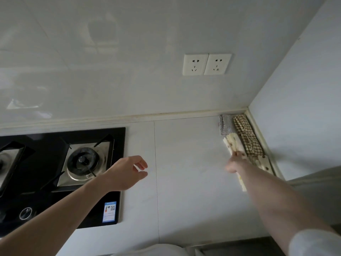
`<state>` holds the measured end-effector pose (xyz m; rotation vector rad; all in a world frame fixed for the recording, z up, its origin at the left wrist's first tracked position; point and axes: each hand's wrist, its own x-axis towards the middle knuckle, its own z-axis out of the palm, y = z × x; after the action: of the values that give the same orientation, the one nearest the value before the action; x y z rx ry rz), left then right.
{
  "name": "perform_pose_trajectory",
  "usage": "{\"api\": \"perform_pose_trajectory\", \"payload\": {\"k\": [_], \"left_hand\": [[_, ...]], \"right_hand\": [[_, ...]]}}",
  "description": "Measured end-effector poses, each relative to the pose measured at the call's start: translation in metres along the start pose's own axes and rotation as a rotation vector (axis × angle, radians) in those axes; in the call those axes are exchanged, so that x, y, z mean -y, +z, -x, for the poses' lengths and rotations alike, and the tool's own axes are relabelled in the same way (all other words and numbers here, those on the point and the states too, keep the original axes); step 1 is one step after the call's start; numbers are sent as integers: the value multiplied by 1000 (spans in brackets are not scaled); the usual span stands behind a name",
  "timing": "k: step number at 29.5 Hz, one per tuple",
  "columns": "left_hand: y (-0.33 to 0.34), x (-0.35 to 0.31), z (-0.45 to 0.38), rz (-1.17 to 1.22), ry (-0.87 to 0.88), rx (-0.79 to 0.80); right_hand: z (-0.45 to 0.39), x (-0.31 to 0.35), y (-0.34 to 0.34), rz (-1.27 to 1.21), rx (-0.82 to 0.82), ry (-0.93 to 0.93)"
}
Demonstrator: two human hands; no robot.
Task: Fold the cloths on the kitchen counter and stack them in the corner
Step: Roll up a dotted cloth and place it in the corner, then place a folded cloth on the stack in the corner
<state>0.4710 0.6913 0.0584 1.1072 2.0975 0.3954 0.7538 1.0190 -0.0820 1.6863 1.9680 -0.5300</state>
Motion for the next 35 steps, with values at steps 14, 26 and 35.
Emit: {"api": "perform_pose_trajectory", "payload": {"k": [14,26,35], "left_hand": [[-22,60,73,75,-63,-66],[-59,205,229,261,-252,-317],[-79,335,380,323,-386,-571]], "right_hand": [[111,96,48,-250,-193,-318],[331,293,107,-239,177,-971],[489,413,170,-177,256,-1196]]}}
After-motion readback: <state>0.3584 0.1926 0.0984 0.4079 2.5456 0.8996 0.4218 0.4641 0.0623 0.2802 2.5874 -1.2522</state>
